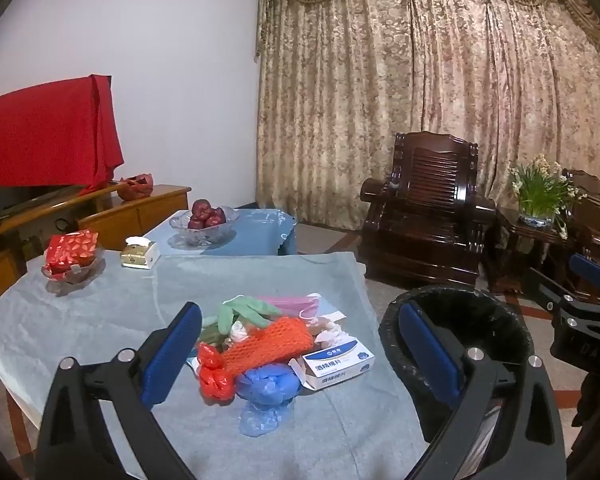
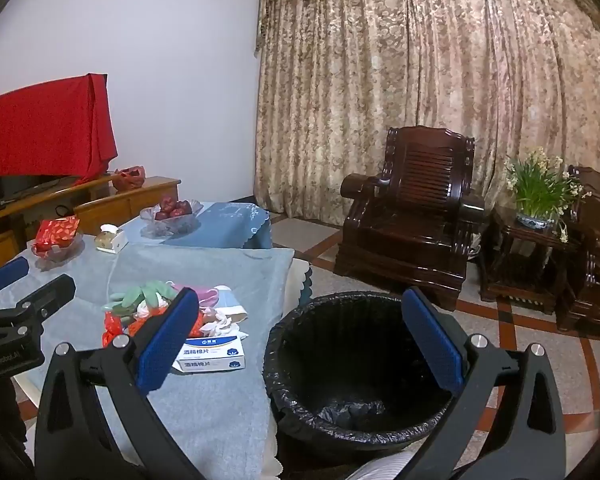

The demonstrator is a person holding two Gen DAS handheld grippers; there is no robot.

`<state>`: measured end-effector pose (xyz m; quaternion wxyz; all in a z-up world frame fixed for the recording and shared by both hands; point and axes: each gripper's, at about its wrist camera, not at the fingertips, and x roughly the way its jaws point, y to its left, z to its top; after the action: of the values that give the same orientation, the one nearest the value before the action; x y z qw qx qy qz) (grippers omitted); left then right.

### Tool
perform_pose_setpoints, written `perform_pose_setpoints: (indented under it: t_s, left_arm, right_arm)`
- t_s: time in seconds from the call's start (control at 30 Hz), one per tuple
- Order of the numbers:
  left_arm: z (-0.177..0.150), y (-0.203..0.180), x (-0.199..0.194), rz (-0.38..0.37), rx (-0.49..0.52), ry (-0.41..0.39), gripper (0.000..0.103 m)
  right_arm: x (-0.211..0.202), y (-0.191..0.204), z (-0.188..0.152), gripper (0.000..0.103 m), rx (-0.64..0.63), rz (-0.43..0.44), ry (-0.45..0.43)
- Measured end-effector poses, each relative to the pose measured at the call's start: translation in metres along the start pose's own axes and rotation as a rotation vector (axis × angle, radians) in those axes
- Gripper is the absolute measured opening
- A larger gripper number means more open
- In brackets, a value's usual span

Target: Collect trash

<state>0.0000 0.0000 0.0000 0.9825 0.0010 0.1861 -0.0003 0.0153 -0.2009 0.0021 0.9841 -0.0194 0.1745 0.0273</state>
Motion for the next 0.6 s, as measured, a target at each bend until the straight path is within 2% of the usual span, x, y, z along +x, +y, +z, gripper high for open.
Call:
perform_pose_setpoints:
  t_s: [0.6]
  left_arm:
    - [-0.0001, -0.0001, 0.0001, 0.003, 0.003, 0.002, 0.097]
  right_arm:
    - [0.0011, -0.0032, -0.0036, 0.098, 0.002, 0.001, 0.001]
